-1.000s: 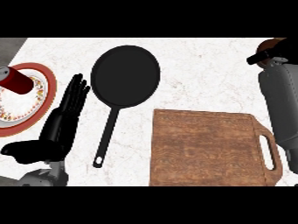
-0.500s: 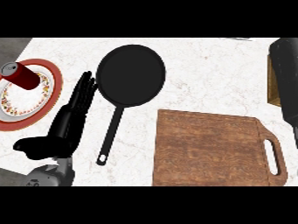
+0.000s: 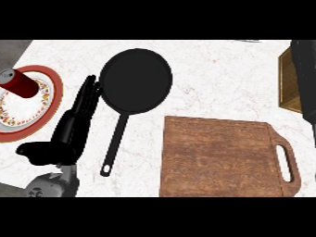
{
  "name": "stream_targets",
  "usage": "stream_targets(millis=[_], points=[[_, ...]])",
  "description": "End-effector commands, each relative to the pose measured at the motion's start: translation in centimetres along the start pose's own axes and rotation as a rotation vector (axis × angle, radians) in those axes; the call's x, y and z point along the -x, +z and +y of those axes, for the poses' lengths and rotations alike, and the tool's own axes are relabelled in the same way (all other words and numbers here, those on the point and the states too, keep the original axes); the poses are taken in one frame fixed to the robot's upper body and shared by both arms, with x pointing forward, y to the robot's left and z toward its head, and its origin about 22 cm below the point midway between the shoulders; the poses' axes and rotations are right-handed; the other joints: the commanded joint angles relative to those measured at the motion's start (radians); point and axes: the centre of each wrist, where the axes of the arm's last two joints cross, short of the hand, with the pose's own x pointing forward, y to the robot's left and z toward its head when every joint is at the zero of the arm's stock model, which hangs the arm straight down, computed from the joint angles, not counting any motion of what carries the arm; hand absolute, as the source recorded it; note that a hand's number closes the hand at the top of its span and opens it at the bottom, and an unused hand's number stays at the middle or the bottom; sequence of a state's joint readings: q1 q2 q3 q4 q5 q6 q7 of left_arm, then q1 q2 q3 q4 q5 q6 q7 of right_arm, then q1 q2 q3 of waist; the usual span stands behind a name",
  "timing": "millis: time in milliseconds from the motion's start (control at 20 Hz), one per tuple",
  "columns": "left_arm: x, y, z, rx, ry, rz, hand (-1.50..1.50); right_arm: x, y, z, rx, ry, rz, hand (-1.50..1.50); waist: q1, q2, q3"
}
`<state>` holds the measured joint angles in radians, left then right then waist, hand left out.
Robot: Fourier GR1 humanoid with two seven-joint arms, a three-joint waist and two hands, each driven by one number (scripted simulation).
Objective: Pick the cupcake from the cutting board and place it in the basket
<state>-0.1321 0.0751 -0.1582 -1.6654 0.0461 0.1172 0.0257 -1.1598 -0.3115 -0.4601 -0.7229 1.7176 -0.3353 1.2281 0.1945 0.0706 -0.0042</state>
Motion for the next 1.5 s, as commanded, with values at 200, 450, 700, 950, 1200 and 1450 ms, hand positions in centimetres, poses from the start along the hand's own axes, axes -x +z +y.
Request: stream_targets(millis=[200,450,700,950,1200,1450], points=[[0.6,0.1,0.6,-0.047,-0.014,0.021,0.0,0.0,0.2,1.0,0.059,0.061,0.266,1.5,-0.046,-0.019,0.001],[0.2,-0.3,0.5,-0.056,-0.007,0.014,0.0,0.7,0.9,1.9,0.075,0.035,0.281,1.5,-0.063,-0.021,0.003],[0.6,-0.1,0.7,-0.076,-0.012,0.027,0.0,1.1,1.2,2.2,0.104,0.053,0.301,1.5,-0.084,-0.029,0.003],[1.1,1.1,1.6,-0.08,-0.011,0.04,0.0,2.8,2.3,4.2,0.075,0.116,0.338,1.5,-0.089,-0.036,0.003],[1.4,1.7,1.9,-0.099,0.001,0.047,0.0,4.1,3.1,5.7,0.051,0.169,0.367,1.5,-0.098,-0.039,0.003],[1.4,0.8,1.4,-0.118,-0.014,0.049,0.0,5.3,5.0,7.2,0.021,0.141,0.375,1.5,-0.126,-0.039,0.005]])
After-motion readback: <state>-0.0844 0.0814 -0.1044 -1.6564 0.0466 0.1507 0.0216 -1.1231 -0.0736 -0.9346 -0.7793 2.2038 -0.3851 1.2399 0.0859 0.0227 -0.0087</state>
